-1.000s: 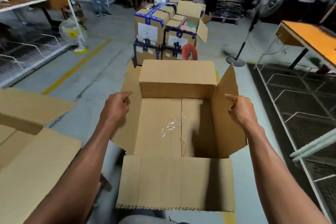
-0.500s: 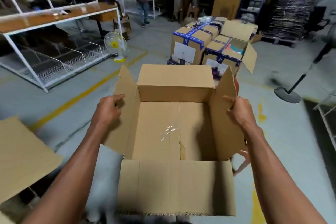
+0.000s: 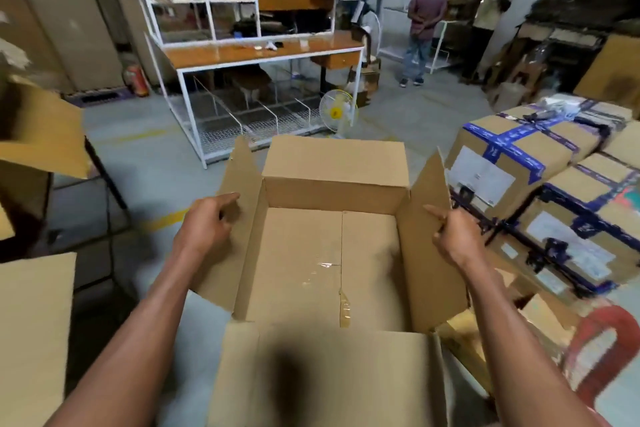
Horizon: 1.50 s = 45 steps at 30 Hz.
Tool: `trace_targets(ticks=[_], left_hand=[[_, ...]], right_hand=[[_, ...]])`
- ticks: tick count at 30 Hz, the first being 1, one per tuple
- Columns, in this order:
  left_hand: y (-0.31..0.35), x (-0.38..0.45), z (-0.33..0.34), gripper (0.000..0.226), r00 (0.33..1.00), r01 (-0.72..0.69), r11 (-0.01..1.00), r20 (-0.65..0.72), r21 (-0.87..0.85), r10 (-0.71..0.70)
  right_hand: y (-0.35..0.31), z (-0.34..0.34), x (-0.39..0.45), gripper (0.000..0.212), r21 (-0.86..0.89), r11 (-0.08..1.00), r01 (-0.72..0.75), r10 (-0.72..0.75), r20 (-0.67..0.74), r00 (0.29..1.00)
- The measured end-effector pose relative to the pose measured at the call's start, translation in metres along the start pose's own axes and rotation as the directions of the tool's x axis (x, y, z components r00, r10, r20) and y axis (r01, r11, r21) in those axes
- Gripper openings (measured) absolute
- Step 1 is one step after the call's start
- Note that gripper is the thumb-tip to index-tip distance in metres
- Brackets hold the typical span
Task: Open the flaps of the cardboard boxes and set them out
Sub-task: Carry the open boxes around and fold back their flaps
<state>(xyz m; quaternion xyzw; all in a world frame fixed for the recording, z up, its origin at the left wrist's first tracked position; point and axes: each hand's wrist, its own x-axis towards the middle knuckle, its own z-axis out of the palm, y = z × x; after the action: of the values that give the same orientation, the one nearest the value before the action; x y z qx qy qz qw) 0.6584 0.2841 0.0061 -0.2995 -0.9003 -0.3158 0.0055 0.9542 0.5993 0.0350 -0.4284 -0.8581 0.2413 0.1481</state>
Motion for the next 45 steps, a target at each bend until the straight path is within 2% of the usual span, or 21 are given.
trace_targets(ticks=[6,11,18,24,29,34,39,45], left_hand=[[-0.042,0.118,0.003,0.068,0.994,0.091,0.995,-0.060,0.045,-0.088],[-0.064,0.211,-0.019,0.069,0.983,0.154,0.985,-0.112,0.072,-0.146],[-0.092,0.311,-0.046,0.069,0.929,0.320,0.942,-0.229,0.101,-0.291],[-0.121,0.390,-0.078,0.067,0.852,0.447,0.894,-0.323,0.042,-0.411],[-0.115,0.439,-0.113,0.068,0.769,0.534,0.845,-0.431,0.029,-0.472],[-0.114,0.474,-0.163,0.067,0.681,0.558,0.829,-0.588,0.030,-0.437],[-0.123,0.517,-0.213,0.066,0.651,0.577,0.810,-0.657,0.105,-0.379],[-0.146,0.552,-0.280,0.066,0.569,0.609,0.783,-0.759,0.129,-0.317]], right_hand=[[-0.061,0.063,0.166,0.069,-0.023,0.995,0.097,-0.096,0.032,0.995],[-0.130,0.103,0.280,0.067,-0.019,0.980,0.198,-0.197,0.045,0.979],[-0.226,0.150,0.421,0.067,0.041,0.932,0.359,-0.361,0.121,0.925],[-0.321,0.188,0.552,0.059,0.123,0.833,0.539,-0.553,0.210,0.806],[-0.414,0.200,0.639,0.058,0.172,0.745,0.645,-0.666,0.237,0.707],[-0.522,0.213,0.694,0.060,0.241,0.636,0.733,-0.771,0.246,0.588],[-0.627,0.238,0.735,0.064,0.313,0.503,0.805,-0.862,0.242,0.445],[-0.744,0.254,0.753,0.062,0.390,0.413,0.823,-0.909,0.124,0.398]])
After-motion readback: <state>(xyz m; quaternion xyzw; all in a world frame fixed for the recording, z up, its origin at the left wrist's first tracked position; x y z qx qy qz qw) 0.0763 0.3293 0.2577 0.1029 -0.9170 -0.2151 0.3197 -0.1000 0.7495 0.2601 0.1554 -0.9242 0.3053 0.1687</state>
